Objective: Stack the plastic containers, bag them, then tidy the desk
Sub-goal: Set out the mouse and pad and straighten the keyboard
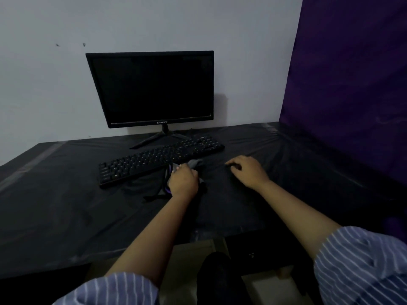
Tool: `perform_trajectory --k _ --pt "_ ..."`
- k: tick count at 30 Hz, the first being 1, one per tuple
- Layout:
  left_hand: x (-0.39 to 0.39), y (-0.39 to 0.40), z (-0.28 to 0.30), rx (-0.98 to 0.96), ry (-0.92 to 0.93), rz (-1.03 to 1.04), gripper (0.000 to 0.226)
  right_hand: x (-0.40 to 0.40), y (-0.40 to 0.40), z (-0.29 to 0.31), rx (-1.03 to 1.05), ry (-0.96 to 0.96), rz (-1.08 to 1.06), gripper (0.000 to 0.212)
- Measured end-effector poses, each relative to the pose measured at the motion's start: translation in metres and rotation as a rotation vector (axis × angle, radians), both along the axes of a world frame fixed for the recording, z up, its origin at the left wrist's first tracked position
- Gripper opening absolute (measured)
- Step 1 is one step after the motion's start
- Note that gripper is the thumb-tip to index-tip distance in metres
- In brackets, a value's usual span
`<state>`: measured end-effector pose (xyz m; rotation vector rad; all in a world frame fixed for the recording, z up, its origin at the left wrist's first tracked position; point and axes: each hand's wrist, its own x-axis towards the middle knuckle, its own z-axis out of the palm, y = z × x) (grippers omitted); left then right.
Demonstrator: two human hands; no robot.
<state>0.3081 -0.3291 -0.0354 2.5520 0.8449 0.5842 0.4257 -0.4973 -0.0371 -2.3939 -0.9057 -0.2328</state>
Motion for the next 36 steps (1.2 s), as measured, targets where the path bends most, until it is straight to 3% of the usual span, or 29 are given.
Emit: perform_trajectory --k 3,6,13,16,20,26,31,36 --pt "0.006 0.002 0.003 -0.08 -0.064 0.024 0.036 -0.003 0.007 0.006 -0.12 0.015 -0.014 0.036" --pt "0.017 -0.001 0.001 -0.029 -0.036 -0.009 0.037 0.001 0.006 0.015 -0.125 0.101 -0.035 0.048" --pt "0.056 -0.014 0.0 0.1 0.17 -0.314 0.049 0.004 0.006 0.011 -0.144 0.129 -0.022 0.048" --pt "0.059 -0.008 -0.004 0.125 0.246 -0.291 0.071 0.008 -0.006 0.007 -0.018 0.125 0.04 0.038" --pt "0.057 -0.007 -0.004 0.161 0.281 -0.288 0.064 0.02 -0.04 0.006 0.187 0.057 -0.105 0.028" --pt "0.037 -0.019 0.0 0.131 0.231 -0.313 0.053 0.028 -0.082 0.0 0.041 0.093 -0.253 0.032" --pt "0.015 -0.04 0.0 0.114 0.224 -0.349 0.05 0.025 -0.094 -0.011 -0.238 0.161 -0.288 0.046" --pt "0.003 -0.059 -0.01 0.143 0.192 -0.454 0.053 0.023 -0.092 -0.014 -0.274 0.152 -0.295 0.049"
